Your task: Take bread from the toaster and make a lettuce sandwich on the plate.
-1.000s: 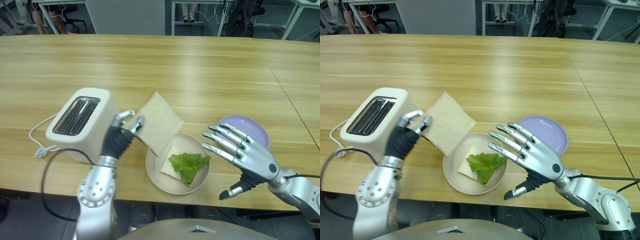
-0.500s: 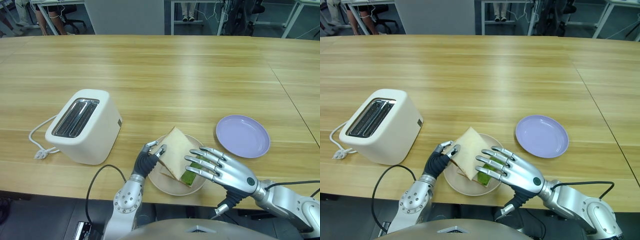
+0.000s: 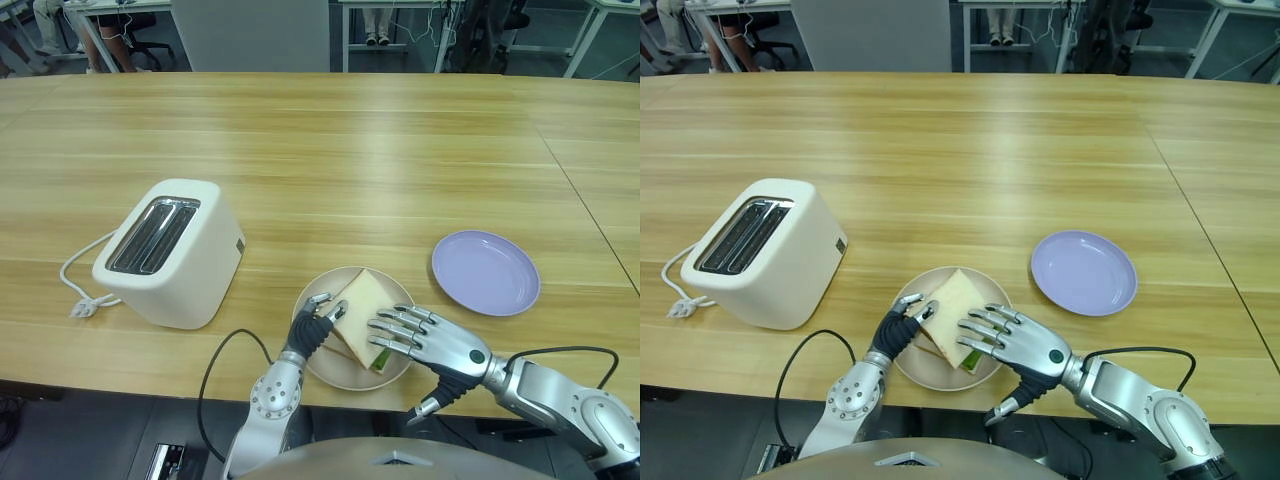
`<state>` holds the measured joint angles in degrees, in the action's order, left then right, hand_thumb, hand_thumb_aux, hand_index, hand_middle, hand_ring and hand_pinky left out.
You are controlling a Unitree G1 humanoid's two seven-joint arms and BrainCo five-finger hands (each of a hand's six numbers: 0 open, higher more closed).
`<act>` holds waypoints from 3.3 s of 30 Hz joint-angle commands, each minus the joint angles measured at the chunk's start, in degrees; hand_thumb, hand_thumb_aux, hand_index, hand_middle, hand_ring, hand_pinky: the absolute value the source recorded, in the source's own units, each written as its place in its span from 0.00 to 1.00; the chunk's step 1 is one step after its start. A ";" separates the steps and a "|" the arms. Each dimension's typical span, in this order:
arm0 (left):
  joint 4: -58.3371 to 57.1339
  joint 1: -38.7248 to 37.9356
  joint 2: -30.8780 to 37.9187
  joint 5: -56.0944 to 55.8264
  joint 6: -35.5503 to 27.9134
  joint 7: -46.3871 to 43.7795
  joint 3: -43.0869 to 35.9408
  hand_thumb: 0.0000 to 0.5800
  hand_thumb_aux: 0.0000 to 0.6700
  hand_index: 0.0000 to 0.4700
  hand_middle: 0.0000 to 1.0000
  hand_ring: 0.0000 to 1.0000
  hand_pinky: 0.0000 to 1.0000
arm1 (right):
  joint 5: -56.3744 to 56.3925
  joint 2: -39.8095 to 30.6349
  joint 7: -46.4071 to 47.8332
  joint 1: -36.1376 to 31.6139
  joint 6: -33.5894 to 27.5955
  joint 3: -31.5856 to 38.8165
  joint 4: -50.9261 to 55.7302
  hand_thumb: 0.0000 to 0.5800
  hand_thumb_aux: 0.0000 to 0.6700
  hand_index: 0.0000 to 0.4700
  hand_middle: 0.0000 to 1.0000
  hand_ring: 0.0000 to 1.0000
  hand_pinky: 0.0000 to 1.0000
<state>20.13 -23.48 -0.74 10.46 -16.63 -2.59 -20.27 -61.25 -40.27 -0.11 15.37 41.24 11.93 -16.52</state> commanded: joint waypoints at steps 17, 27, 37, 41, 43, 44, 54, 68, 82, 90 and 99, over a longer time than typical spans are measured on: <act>-2.09 12.37 13.90 35.77 -4.77 4.13 -9.43 0.00 0.00 0.00 0.23 0.23 0.23 | 2.52 1.89 25.87 -13.34 -5.53 17.64 11.57 0.00 0.00 0.00 0.00 0.00 0.00; 18.14 9.58 26.86 47.74 -3.77 -1.19 4.72 0.00 0.00 0.00 0.00 0.00 0.00 | 1.62 4.23 18.89 -18.64 -8.81 17.94 15.98 0.62 0.38 0.37 0.00 0.00 0.00; 27.06 -2.83 23.24 20.22 10.12 -4.02 19.13 1.00 1.00 0.98 1.00 1.00 1.00 | 23.17 6.90 10.78 -17.22 -8.33 6.58 6.71 1.00 1.00 0.98 1.00 1.00 1.00; 24.87 -9.61 28.94 14.22 20.28 -8.35 22.13 1.00 1.00 0.98 1.00 1.00 1.00 | 37.30 2.81 15.20 -13.06 -7.50 2.27 -0.28 1.00 1.00 0.98 1.00 1.00 1.00; 23.15 -12.71 32.29 13.79 25.03 -10.03 23.24 1.00 1.00 0.98 1.00 1.00 1.00 | 42.00 -0.24 18.53 -10.79 -7.62 1.45 -3.29 1.00 1.00 0.98 1.00 1.00 1.00; 22.10 -14.37 34.26 14.39 27.76 -10.89 23.47 1.00 1.00 0.98 1.00 1.00 1.00 | 44.09 -2.40 20.68 -9.17 -7.36 1.57 -4.66 1.00 1.00 0.98 1.00 1.00 1.00; 11.62 -19.32 43.19 29.60 38.90 -16.40 15.73 1.00 1.00 0.98 1.00 1.00 1.00 | 40.63 -12.76 32.27 4.14 -4.51 6.38 -3.08 1.00 1.00 0.98 1.00 1.00 1.00; 0.39 -4.81 39.19 38.06 39.41 -15.93 6.37 1.00 1.00 0.98 1.00 1.00 1.00 | 26.06 -3.43 28.01 -2.66 0.02 12.64 9.71 1.00 1.00 0.98 1.00 1.00 1.00; -6.28 2.38 34.98 39.00 37.22 -13.66 2.27 1.00 1.00 0.98 1.00 1.00 1.00 | 25.54 3.76 26.09 -10.23 -3.76 13.57 17.63 1.00 1.00 0.98 1.00 1.00 1.00; -11.89 11.73 31.89 40.95 34.81 -10.13 1.64 1.00 1.00 0.98 1.00 1.00 1.00 | 19.64 10.14 20.11 -20.31 -7.07 15.31 28.60 1.00 1.00 0.98 1.00 1.00 1.00; -25.41 25.18 29.34 40.79 33.21 -6.33 -0.29 1.00 1.00 0.98 1.00 1.00 1.00 | 14.25 14.34 11.97 -32.21 -7.99 18.95 43.34 1.00 1.00 0.98 1.00 1.00 1.00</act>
<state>-1.48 0.58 28.70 51.35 16.84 -9.73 -19.68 -45.29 -26.02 13.57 -15.52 33.88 29.82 23.60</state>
